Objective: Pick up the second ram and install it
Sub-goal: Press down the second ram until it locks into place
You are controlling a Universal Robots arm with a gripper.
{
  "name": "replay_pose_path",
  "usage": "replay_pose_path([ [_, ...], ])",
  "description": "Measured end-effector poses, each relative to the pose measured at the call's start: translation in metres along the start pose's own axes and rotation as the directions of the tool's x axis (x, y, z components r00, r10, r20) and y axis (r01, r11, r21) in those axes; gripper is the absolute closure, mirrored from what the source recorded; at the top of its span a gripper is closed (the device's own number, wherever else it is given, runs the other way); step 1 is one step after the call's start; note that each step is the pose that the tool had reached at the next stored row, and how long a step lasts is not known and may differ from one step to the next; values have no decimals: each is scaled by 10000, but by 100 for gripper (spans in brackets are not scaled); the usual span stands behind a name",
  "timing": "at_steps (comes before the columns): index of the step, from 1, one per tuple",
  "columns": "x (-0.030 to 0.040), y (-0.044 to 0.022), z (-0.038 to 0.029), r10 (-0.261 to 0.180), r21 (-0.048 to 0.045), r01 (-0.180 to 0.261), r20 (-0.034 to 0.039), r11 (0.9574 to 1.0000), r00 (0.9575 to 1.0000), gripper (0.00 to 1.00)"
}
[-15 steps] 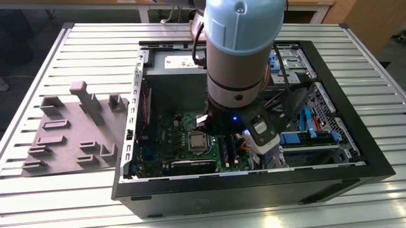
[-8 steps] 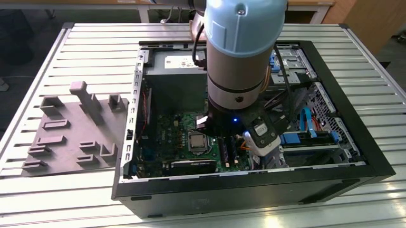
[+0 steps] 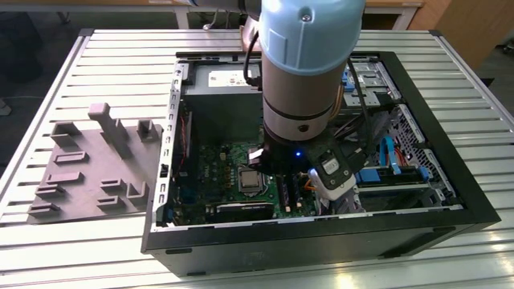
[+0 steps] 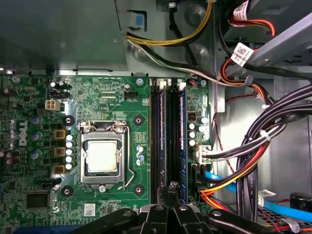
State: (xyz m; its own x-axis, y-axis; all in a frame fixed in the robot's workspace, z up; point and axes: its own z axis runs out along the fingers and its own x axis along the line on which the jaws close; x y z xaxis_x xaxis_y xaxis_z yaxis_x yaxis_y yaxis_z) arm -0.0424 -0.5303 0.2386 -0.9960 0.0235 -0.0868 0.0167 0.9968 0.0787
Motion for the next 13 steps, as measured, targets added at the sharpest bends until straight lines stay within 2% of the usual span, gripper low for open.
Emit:
replay_pose_path([
  [13,4,-14,41,168,17,-168,13,9999,9999,89],
])
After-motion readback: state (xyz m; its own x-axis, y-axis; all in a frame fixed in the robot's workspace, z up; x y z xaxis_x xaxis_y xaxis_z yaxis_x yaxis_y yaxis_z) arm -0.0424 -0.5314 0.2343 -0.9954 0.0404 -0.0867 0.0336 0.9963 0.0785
